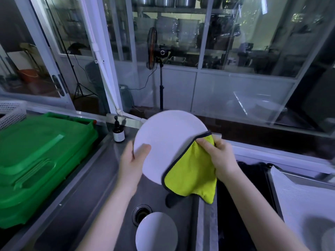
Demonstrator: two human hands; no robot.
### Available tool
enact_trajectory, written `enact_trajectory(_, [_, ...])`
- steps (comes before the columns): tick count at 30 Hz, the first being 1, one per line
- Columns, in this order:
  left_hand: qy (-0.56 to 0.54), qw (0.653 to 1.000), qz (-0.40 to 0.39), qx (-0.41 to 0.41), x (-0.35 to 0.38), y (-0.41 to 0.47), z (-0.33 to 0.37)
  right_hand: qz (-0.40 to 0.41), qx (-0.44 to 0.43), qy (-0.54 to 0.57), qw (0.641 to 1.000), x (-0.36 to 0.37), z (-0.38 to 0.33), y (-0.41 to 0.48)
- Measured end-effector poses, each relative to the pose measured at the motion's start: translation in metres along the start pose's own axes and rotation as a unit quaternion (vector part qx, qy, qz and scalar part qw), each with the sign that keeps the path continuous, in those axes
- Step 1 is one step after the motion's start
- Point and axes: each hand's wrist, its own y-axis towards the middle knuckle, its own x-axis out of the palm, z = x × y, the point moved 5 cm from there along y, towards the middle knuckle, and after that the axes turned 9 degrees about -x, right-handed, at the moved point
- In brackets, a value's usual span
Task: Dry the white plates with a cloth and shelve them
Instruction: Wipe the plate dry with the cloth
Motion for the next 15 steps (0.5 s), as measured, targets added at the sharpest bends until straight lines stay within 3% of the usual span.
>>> enact_trajectory(3, [-0.074, 0.995, 0.073, -0.014, 0.003, -0.003, -0.017, 0.037, 0.076, 0.095, 0.992, 0.008, 0.023, -0.015])
enact_trajectory(6, [-0.021, 0.997, 0.072, 0.024, 0.001, 0.003, -0.005, 0.02, 0.064, 0.068, 0.995, 0.009, 0.021, -0.015])
enact_trajectory(11, [0.132, 0.985, 0.007, 0.11, -0.004, 0.014, 0.035, -0.083, -0.07, -0.111, 0.988, 0.007, -0.03, 0.011])
enact_trajectory(13, [0.214, 0.966, -0.027, 0.143, -0.002, 0.021, 0.052, -0.131, -0.129, -0.219, 0.958, 0.013, -0.051, 0.019])
enact_trajectory(15, [0.327, 0.925, -0.07, 0.18, 0.008, 0.024, 0.067, -0.19, -0.174, -0.29, 0.922, 0.024, -0.064, 0.022])
